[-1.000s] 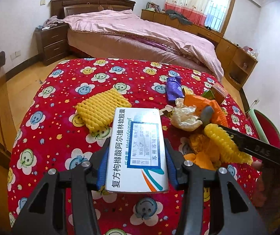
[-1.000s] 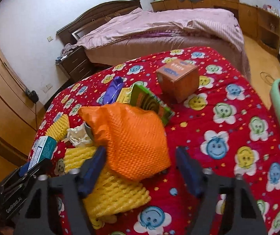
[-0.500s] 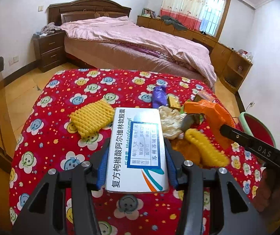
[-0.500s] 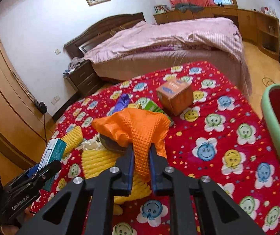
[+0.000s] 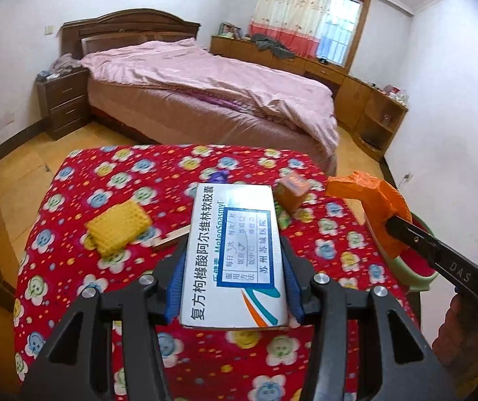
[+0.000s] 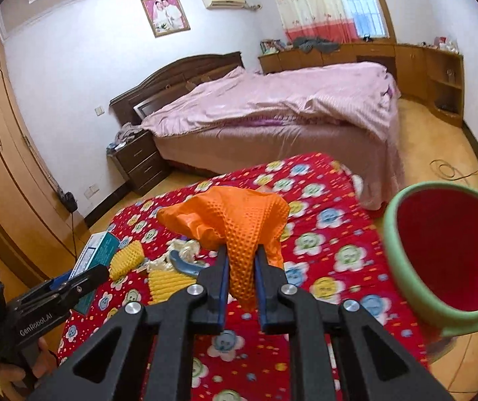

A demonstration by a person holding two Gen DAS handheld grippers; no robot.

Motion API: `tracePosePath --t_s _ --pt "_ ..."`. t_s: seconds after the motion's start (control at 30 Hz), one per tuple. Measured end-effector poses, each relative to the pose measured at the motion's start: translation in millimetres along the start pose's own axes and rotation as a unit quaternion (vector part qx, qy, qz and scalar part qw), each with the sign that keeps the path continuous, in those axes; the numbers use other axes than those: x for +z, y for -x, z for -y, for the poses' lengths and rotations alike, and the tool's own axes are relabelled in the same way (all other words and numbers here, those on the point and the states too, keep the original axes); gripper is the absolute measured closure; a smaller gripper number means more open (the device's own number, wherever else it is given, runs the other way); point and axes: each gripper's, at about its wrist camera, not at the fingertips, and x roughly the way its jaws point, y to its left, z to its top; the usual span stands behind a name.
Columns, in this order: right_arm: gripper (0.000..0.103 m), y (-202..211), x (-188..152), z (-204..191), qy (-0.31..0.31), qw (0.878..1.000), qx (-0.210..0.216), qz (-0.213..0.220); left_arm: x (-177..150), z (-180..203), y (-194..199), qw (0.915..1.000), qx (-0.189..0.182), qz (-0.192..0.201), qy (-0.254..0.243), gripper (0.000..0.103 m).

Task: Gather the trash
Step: 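Carry the orange mesh bag with the right tool to the bin while the left tool carries the box, then open both tools over the green-rimmed bin to drop the box and mesh bag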

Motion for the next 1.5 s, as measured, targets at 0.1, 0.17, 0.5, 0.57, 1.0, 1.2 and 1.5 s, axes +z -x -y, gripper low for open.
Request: tracePosePath --t_s 0.1,0.17,0.5,0.57,1.0,1.2,1.5 --pt "0.088 15 4 13 0.000 1.000 -0.015 0.009 6 18 0 0.9999 -0.008 0.004 -0.011 0.053" --pt "0.088 24 6 24 -0.004 1.000 -0.026 0.014 10 30 -2 0.9997 -0.018 0.003 -0.015 0.053" --pt "0.088 61 8 91 -0.043 0.995 -0.080 0.027 19 95 -27 0.9968 -0.057 -0.010 -0.055 0.053" --pt "0.088 66 7 109 -0.057 0.994 -0.092 0.029 19 111 -34 0.9955 -0.065 -0.013 -0.068 0.053" --pt "0.087 66 -9 194 -0.113 0.980 -0.164 0.011 9 203 -96 0.9843 -0.114 -0.047 -0.126 0.053" --pt "0.087 57 -17 225 -0.132 0.974 -0.186 -0.002 2 230 -131 0.9789 -0.125 -0.070 -0.146 0.053" --pt "0.083 44 -26 256 -0.158 0.967 -0.197 -0.020 -7 271 -169 0.9694 -0.138 -0.093 -0.180 0.053"
